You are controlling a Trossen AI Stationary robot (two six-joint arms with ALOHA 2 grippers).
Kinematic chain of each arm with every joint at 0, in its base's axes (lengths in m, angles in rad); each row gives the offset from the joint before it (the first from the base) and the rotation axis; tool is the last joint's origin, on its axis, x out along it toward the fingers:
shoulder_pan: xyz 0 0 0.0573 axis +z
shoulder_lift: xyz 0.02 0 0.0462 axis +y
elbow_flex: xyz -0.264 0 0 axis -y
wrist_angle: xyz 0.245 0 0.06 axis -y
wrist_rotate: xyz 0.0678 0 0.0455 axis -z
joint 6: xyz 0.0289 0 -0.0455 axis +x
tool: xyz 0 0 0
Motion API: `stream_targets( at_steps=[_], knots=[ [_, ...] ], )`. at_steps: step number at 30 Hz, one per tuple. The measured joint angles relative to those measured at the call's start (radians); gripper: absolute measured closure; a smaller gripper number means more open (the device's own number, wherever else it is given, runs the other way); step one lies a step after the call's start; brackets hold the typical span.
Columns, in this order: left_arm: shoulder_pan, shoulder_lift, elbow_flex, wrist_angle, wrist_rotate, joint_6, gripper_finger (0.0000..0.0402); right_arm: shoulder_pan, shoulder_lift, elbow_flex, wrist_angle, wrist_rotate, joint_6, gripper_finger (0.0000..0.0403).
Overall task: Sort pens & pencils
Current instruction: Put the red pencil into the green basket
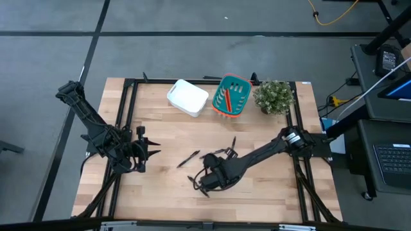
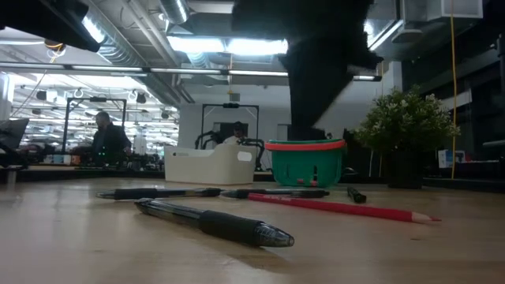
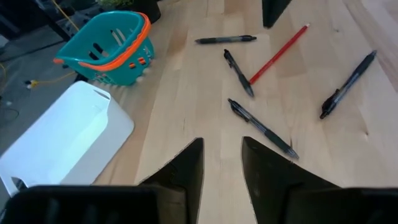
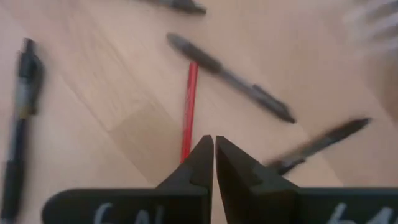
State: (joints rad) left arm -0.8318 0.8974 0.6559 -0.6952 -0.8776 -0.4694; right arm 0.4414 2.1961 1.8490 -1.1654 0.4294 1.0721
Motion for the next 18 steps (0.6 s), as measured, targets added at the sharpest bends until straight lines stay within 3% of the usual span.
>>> stream_targets(
  at_steps=[4, 9, 13, 18],
  knots=[
    [0.0, 0.0, 0.0, 0.0, 0.0, -0.026, 0.03, 0.009, -0.002, 0.072, -0.05, -0.003, -0.004, 0.0382],
    [0.0, 0.0, 0.0, 0.0, 0.0, -0.026, 0.03, 0.009, -0.002, 0.065, -0.035, -0.122, -0.013, 0.0373],
    [0.0, 0.0, 0.0, 0.0, 0.0, -0.027, 0.03, 0.008, -0.002, 0.046, -0.034, -0.193, -0.003, 0.0336],
    [0.0, 0.0, 0.0, 0.0, 0.0, -0.026, 0.03, -0.001, -0.002, 0.044, -0.019, -0.196, 0.0, 0.0277]
  ],
)
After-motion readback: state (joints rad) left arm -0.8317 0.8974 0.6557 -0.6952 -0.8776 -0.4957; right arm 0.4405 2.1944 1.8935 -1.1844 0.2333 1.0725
